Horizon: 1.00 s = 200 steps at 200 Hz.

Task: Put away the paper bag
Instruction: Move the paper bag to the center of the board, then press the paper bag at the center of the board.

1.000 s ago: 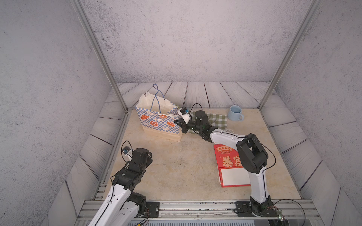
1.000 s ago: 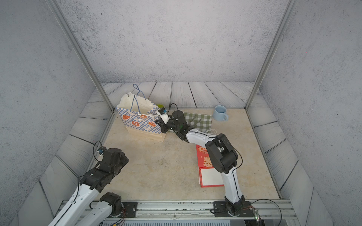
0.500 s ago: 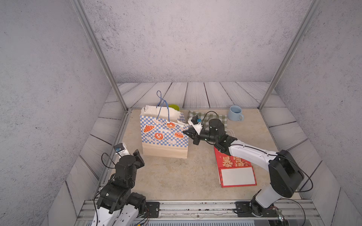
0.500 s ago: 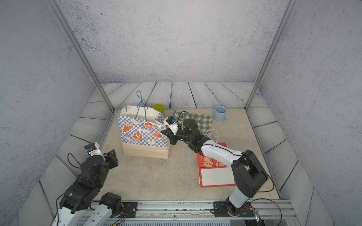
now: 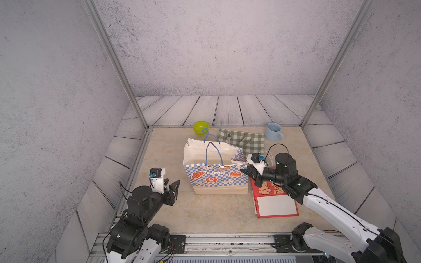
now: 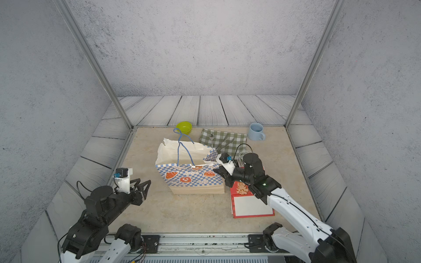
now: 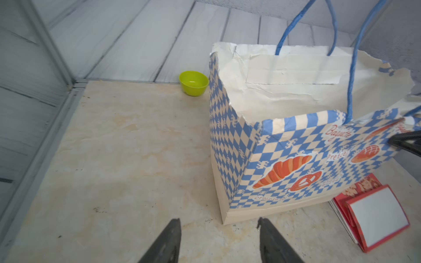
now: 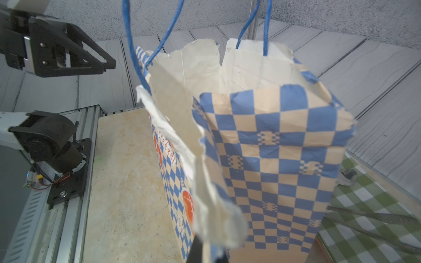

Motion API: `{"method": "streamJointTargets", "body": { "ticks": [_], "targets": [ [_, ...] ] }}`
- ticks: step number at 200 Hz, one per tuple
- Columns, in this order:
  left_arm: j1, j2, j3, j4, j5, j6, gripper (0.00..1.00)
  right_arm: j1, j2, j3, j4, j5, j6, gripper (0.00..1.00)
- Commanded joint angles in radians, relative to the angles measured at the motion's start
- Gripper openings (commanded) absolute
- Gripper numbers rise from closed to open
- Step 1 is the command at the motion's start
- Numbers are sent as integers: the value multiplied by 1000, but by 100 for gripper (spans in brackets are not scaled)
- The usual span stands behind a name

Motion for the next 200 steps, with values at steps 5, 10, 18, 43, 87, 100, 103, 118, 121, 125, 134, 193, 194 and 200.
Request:
{"method": "streamJointTargets", "body": {
  "ticks": [5,10,18,43,87,100,103,118,121,125,134,193,194,200],
  "targets": [
    [6,52,-39,115,242,73,59,-24,-75,-37,-131,-91,-41,10],
    [6,64,-40,132,276,95,59,-28,-83,-43,-138,-96,-43,11],
    [6,82,-48,163,326,133,61,-34,-98,-50,-143,-101,-41,12],
    [6,131,-73,227,376,239,70,-57,-122,-70,-142,-112,-39,16],
    [21,263,-53,252,356,403,71,-79,-118,-54,-182,-83,-50,44],
    [35,305,-48,272,403,444,72,-79,-121,-56,-190,-69,-46,56],
    [39,314,-46,276,417,454,71,-79,-122,-56,-189,-68,-44,58],
    [56,363,-29,281,481,509,72,-80,-130,-62,-200,-68,-41,63],
    [60,370,-25,280,488,520,72,-79,-133,-63,-200,-68,-41,63],
    [65,383,-18,278,494,531,72,-80,-135,-64,-201,-68,-41,64],
    [79,405,-3,271,517,558,72,-79,-139,-63,-209,-73,-44,64],
    [258,551,43,305,817,721,69,-79,-110,-41,-264,-99,-130,64],
    [258,555,44,304,823,723,69,-79,-108,-40,-265,-100,-132,64],
    [266,569,54,304,853,732,69,-79,-100,-33,-269,-102,-137,64]
  ]
}}
